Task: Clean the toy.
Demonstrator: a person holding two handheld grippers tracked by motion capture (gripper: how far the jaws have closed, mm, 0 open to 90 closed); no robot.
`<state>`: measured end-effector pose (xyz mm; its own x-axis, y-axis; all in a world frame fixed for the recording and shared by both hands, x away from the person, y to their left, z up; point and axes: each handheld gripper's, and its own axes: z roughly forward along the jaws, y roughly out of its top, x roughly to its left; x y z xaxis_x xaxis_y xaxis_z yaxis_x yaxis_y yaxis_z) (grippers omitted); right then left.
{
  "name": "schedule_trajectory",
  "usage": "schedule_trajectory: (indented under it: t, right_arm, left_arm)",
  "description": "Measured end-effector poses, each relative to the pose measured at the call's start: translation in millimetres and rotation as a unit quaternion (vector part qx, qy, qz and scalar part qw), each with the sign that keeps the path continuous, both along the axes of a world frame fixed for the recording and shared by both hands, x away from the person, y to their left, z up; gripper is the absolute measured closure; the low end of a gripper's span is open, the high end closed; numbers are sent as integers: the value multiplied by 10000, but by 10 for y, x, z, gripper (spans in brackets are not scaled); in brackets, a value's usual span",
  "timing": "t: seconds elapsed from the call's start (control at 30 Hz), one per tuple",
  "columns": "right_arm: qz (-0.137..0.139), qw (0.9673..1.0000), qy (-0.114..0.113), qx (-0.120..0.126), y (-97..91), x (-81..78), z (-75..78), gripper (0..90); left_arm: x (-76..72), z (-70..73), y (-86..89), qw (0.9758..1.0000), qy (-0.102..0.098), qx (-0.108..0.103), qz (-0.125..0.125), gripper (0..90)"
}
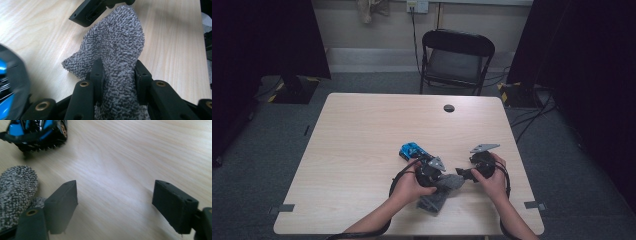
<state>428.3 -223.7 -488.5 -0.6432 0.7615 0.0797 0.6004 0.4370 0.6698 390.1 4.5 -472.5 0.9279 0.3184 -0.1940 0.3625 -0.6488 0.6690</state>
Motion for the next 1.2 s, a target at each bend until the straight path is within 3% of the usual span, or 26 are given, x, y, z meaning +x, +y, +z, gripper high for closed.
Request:
schedule_trajectory:
  t: [0.17, 0.37, 0.57, 0.73, 0.93, 1.0, 1.1, 1.2]
  right_arm:
    - [-41, 9999, -124, 51, -55, -37, -40, 207]
    - [-1, 9990, -425, -158, -20, -77, -82, 194]
    - [-21, 9987, -508, -82, -26, -78, -107, 178]
    - [-67, 9982, -595, -16, -29, -76, -128, 174]
    - [-61, 9982, -596, -15, -30, -76, -128, 173]
    - [-49, 9982, -597, -16, -32, -76, -128, 174]
    - [-17, 9982, -599, -11, -40, -78, -128, 174]
    - [40, 9984, -562, -35, -42, -79, -120, 175]
  left_arm:
    - [-1, -16, 1, 9999, 11, -109, 28, 643]
    - [-28, 24, 99, 9995, -155, -233, 166, 379]
    - [15, 152, 291, 9974, -311, -504, 401, 287]
    - [162, 227, 562, 9934, -546, -496, 879, 257]
    - [397, 219, 904, 9837, -891, -384, 1515, 228]
    - [470, 188, 960, 9816, -941, -311, 1630, 205]
    - [560, 96, 975, 9806, -890, -230, 1733, 201]
    - [595, 47, 936, 9798, -922, -284, 1754, 189]
